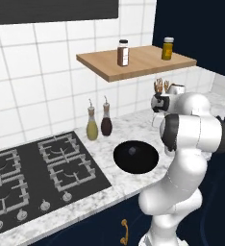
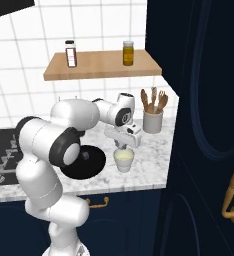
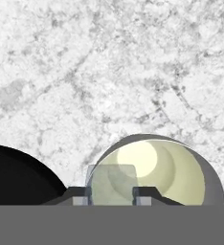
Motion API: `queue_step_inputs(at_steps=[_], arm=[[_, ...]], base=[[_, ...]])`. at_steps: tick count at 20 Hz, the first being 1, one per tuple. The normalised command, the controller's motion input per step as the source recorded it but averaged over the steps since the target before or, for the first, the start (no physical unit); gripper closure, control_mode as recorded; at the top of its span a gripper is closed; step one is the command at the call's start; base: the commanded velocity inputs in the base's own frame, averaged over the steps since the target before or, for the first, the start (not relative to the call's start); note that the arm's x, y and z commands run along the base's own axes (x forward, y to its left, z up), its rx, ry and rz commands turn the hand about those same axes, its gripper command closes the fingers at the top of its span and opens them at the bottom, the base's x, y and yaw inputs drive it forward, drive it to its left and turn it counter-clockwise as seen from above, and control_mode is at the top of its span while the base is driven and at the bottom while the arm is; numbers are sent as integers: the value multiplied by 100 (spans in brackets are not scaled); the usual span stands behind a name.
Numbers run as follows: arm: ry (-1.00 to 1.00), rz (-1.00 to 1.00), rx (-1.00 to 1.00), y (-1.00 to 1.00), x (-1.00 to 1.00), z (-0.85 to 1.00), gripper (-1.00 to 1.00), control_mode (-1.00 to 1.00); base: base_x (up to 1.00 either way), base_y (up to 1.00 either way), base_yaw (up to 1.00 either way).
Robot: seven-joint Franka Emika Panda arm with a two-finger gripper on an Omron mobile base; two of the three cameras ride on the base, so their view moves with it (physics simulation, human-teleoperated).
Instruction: Grab a lemon wedge from the fridge and one ice cube from the ice bowl, and put them in the glass of lemonade.
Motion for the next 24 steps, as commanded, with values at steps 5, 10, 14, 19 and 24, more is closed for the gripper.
queue_step_inputs(at_steps=[5,10,14,19,24], arm=[[-2,0,2,-6,-10,0,100,-100],[-16,0,10,-2,-13,10,100,-100],[-13,0,9,-19,0,5,100,-100],[-1,-3,0,-16,-1,0,100,-100],[-2,-17,-2,-2,-21,0,100,-100]], base=[[0,0,0],[0,0,0],[0,0,0],[0,0,0],[0,0,0]])
